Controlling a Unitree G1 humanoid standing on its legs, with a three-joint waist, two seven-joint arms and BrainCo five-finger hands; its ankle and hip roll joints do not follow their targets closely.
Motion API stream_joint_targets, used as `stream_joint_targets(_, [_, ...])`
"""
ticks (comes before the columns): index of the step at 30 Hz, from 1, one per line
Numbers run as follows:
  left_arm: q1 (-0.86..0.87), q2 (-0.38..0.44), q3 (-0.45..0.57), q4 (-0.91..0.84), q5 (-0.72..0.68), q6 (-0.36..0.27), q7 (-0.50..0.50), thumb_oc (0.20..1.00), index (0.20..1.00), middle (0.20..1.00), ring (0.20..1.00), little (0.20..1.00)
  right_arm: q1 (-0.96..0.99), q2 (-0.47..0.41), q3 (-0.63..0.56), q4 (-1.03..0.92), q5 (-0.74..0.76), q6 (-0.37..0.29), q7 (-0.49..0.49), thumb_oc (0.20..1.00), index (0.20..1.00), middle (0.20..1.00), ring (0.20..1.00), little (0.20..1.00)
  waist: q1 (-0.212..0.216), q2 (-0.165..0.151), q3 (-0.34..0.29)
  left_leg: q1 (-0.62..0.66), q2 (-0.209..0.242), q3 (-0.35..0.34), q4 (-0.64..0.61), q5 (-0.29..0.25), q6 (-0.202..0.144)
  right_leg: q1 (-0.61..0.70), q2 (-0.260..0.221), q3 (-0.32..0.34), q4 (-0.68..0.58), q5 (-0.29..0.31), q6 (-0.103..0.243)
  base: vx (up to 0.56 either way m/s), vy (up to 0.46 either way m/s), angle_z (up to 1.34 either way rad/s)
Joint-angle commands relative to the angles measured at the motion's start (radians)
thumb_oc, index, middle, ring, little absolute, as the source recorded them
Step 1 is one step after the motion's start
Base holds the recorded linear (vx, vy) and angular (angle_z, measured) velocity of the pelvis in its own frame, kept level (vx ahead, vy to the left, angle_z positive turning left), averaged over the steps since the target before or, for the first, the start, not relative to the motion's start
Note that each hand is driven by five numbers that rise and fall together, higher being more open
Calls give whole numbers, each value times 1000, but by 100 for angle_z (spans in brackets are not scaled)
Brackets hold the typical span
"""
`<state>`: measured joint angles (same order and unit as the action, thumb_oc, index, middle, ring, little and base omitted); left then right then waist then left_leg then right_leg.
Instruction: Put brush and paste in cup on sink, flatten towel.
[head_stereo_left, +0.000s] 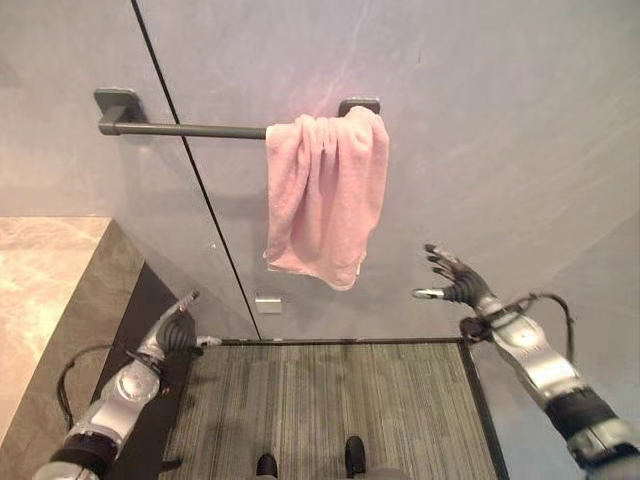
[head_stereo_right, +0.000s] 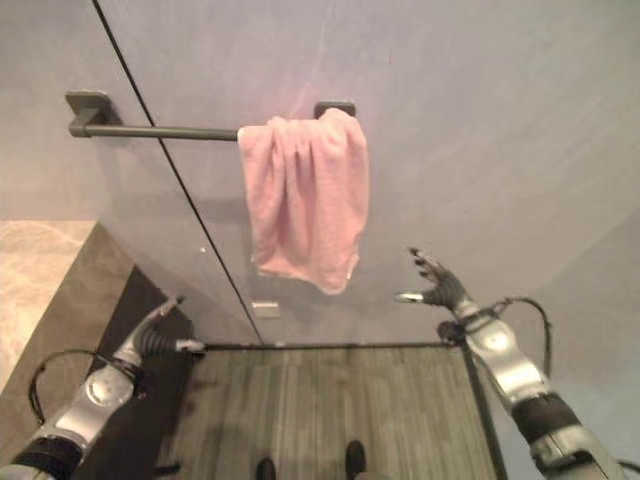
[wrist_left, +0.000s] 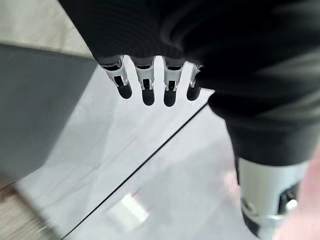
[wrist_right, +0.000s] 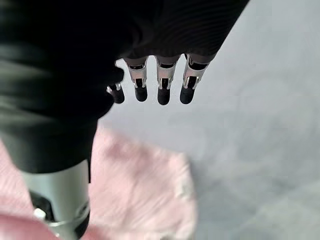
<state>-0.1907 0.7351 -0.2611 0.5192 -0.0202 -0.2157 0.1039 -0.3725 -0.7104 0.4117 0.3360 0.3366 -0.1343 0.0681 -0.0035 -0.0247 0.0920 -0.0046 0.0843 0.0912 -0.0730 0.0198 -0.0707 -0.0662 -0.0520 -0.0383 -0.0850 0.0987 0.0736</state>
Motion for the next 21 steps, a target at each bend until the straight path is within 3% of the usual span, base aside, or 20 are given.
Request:
stream_joint_targets(1, [-153, 75, -34, -9, -123, -57, 25, 1000, 1000, 1000, 1000, 1000, -151, 29, 84, 51, 70, -6, -8, 1000, 1000, 1000, 1000, 1000, 9, -45, -6, -62, -29, 12, 109, -51, 4, -58, -89, 74, 54, -15, 84, -45, 9, -4])
stream_joint_targets(9, [-376, 49, -112, 5, -240, -80, 87, 1000, 1000, 1000, 1000, 1000, -418, 132, 224, 164, 90, 30, -63, 1000, 1000, 1000, 1000, 1000, 1, -37, 18, -133, -27, 45, 106, -31, -4, -145, -92, 123, 23, 36, 88, -35, 3, -12])
stream_joint_targets(17, [-455, 7, -211, -93, -260, -83, 66, 1000, 1000, 1000, 1000, 1000, -494, 198, 266, 222, 136, 45, -75, 1000, 1000, 1000, 1000, 1000, -10, -37, 19, -144, -21, 61, 99, -25, -9, -168, -86, 148, 14, 44, 88, 20, -8, -9])
stream_joint_targets(21, [-486, -62, -258, -79, -265, -70, 65, 1000, 1000, 1000, 1000, 1000, -495, 233, 274, 203, 166, 46, -85, 1000, 1000, 1000, 1000, 1000, -23, -35, 16, -135, -19, 72, 81, -19, -11, -175, -84, 158, 12, 46, 90, 34, -11, -8])
